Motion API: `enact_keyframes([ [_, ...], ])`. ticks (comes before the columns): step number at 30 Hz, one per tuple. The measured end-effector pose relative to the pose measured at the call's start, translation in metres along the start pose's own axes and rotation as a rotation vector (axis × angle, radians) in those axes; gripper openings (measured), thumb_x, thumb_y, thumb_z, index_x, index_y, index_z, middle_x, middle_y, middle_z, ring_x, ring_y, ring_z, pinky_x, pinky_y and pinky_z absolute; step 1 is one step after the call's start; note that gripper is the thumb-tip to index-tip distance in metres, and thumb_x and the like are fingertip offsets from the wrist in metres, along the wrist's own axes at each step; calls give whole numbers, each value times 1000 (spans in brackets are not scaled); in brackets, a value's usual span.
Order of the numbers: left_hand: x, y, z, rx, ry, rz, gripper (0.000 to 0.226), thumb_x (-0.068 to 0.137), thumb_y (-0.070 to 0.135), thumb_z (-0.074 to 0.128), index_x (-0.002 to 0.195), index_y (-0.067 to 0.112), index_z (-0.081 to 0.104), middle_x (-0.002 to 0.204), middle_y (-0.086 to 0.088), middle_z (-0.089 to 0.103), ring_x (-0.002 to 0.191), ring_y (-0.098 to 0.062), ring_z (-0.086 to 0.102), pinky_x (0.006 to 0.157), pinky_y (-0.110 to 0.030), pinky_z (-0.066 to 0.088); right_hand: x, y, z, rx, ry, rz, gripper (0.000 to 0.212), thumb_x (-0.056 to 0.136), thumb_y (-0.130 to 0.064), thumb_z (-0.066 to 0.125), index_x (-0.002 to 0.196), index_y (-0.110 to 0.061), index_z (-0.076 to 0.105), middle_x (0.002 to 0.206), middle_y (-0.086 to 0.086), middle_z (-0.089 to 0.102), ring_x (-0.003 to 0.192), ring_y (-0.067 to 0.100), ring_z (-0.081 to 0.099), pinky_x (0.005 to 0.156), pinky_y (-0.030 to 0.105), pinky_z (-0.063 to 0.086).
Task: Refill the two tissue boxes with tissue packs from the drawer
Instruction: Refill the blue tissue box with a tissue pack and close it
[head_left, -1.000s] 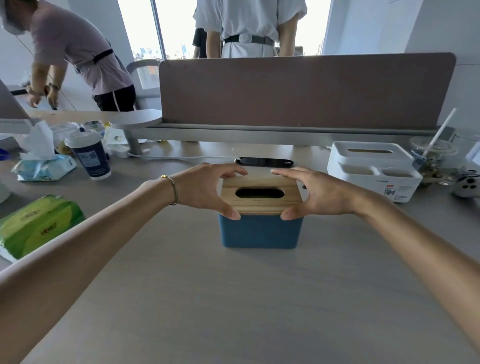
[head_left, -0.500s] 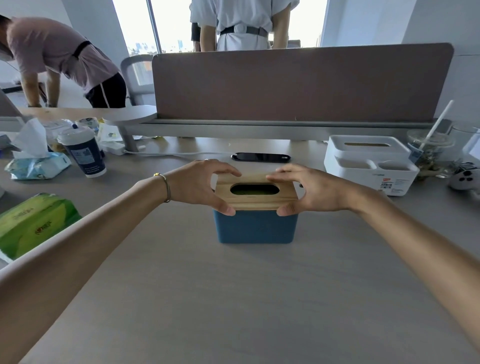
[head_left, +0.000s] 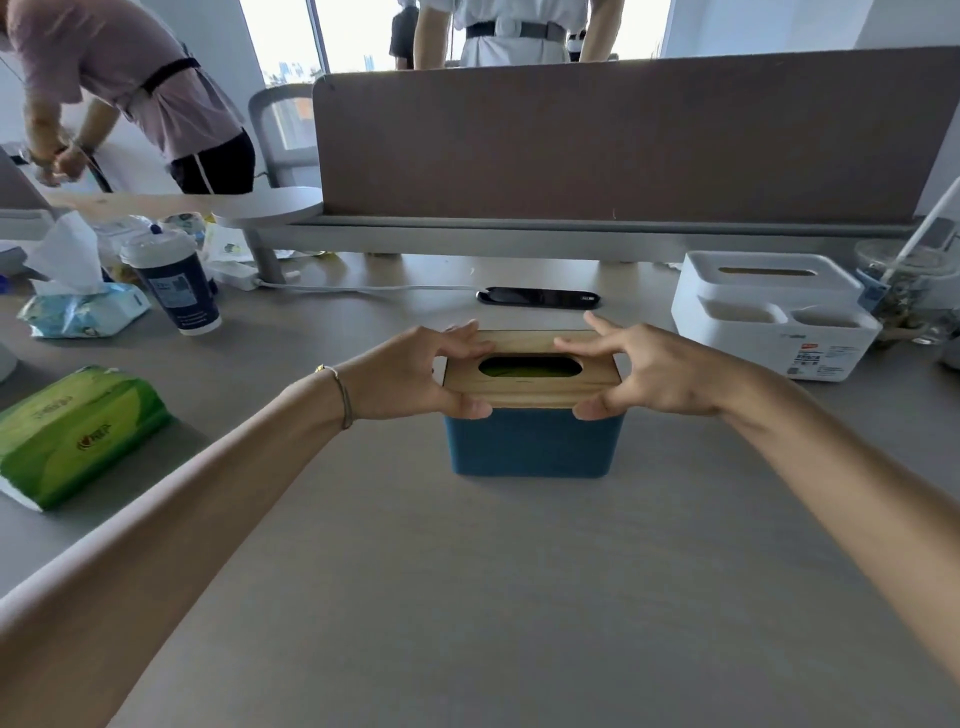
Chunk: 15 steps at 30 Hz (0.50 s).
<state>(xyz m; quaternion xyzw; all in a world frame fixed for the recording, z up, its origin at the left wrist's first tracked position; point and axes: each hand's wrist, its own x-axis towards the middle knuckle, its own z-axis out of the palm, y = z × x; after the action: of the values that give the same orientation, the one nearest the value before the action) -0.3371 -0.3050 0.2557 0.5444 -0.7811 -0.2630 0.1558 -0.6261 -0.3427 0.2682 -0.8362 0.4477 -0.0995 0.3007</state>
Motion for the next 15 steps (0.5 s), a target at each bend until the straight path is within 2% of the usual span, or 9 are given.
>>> enact_keyframes([
  [3, -3, 2, 3, 20, 27, -20, 82, 78, 45, 82, 151, 35, 46, 167, 14, 20, 149, -2, 27, 120, -29, 23, -3, -2, 6, 46, -1, 20, 84, 77, -33, 83, 147, -45, 40, 168, -7, 0, 153, 12, 11, 109, 23, 17],
  [5, -8, 4, 6, -16, 18, -34, 79, 83, 43, 78, 152, 39, 41, 167, 17, 15, 149, -2, 22, 118, -24, 19, -7, -2, 11, 102, 0, 25, 82, 81, -34, 80, 148, -48, 35, 166, -7, 12, 149, 3, 16, 112, 23, 20],
  [7, -20, 6, 22, -127, 63, -22, 71, 92, 38, 71, 154, 38, 38, 162, 25, 16, 144, 11, 19, 112, -10, 14, -17, 2, 22, 236, 4, 30, 79, 86, -40, 73, 150, -51, 29, 154, -19, 30, 135, -9, 29, 106, 19, 26],
  [8, -27, 6, 35, -194, 135, -10, 65, 95, 35, 68, 153, 35, 39, 154, 29, 22, 138, 18, 22, 109, -5, 15, -23, 4, 31, 295, 21, 17, 78, 88, -43, 70, 151, -51, 25, 153, -27, 29, 134, -11, 29, 105, 18, 25],
  [9, -34, 5, 49, -263, 230, 2, 60, 96, 34, 65, 151, 34, 41, 147, 31, 30, 136, 19, 27, 112, -7, 21, -28, 6, 42, 328, 63, -5, 77, 89, -44, 67, 152, -50, 23, 154, -31, 26, 138, -11, 25, 107, 19, 23],
  [11, -43, 6, 72, -383, 401, 3, 50, 96, 39, 62, 144, 39, 47, 140, 25, 49, 134, 1, 44, 115, -29, 36, -33, 8, 62, 334, 193, -25, 78, 90, -39, 69, 152, -49, 24, 155, -32, 26, 141, -11, 21, 113, 24, 24],
  [12, -44, 7, 80, -398, 459, -7, 48, 95, 39, 63, 141, 41, 49, 136, 23, 54, 129, -3, 50, 112, -34, 41, -31, 8, 69, 317, 261, -34, 78, 89, -37, 71, 152, -49, 26, 154, -31, 29, 141, -10, 24, 116, 28, 27],
  [13, -44, 9, 86, -372, 513, -23, 48, 94, 41, 64, 140, 42, 49, 133, 23, 57, 125, -3, 52, 109, -33, 43, -29, 7, 75, 297, 321, -43, 78, 88, -35, 73, 151, -47, 29, 152, -30, 33, 140, -8, 28, 115, 28, 31],
  [15, -44, 14, 89, -265, 591, -65, 57, 86, 52, 68, 139, 44, 49, 134, 25, 56, 125, 0, 50, 106, -26, 42, -22, 1, 80, 269, 397, -62, 78, 87, -33, 74, 152, -39, 33, 150, -24, 39, 137, -8, 34, 109, 15, 31],
])
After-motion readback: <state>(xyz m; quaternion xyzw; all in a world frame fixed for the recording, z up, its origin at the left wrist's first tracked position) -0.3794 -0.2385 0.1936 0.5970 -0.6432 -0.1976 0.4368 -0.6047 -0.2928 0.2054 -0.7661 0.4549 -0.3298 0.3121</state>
